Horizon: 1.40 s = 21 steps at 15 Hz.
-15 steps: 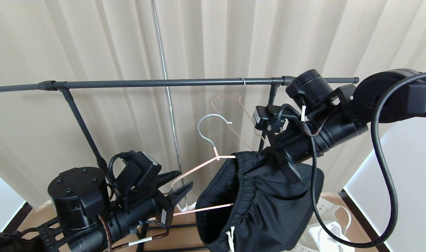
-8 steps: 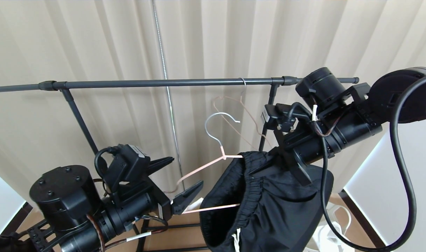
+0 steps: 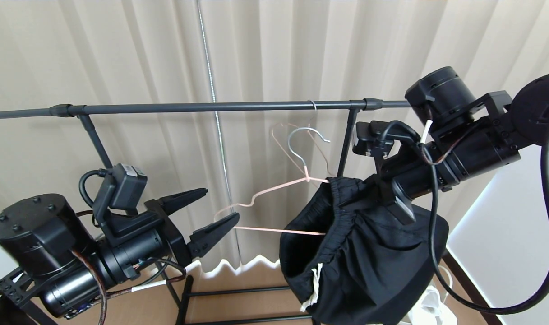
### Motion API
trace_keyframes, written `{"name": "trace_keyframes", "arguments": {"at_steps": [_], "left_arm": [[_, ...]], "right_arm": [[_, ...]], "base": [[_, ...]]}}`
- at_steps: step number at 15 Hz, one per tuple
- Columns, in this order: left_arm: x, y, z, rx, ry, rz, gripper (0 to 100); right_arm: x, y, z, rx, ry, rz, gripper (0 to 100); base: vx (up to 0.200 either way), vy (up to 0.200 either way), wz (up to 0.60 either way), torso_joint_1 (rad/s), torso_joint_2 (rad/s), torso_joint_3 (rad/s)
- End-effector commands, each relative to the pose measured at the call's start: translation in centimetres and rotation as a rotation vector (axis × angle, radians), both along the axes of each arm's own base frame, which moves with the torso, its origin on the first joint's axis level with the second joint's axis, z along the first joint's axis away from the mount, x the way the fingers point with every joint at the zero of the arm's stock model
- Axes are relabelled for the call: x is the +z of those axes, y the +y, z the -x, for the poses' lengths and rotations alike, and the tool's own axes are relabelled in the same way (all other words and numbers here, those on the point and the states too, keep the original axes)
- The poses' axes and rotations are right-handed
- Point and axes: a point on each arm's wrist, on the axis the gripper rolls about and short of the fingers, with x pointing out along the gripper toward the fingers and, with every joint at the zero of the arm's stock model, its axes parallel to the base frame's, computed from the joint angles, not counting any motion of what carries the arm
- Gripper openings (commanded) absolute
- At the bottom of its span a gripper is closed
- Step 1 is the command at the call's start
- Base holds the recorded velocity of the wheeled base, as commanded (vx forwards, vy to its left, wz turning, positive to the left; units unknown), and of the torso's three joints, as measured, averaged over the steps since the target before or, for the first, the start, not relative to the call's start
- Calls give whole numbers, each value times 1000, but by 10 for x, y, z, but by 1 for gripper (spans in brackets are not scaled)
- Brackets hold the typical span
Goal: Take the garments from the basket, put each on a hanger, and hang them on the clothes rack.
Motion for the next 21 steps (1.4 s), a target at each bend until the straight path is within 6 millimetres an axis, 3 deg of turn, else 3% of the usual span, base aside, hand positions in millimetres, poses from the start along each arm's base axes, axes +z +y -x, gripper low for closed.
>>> {"name": "trace_keyframes", "arguments": {"at_steps": [1,6,11,17,21], "left_arm": [[5,5,-6,28,18,0,100],[16,2,-12,96,202,-84,100],[15,-23,-12,173,334,-204,100],[-20,-63,-32,318,463,-292,100],[-33,-76,-39,344,502,-289,100]], "right_arm": [[10,-1,6,-24,-50,18,0],[19,6,12,-171,-99,47,0],[28,25,28,-240,-144,-31,0],[25,43,39,-258,-198,-98,0],[31,46,48,-233,-208,-115,0]], "base": [[0,0,0,0,0,0],[0,0,0,0,0,0],[0,0,0,0,0,0],[0,0,0,0,0,0],[0,0,0,0,0,0]]}}
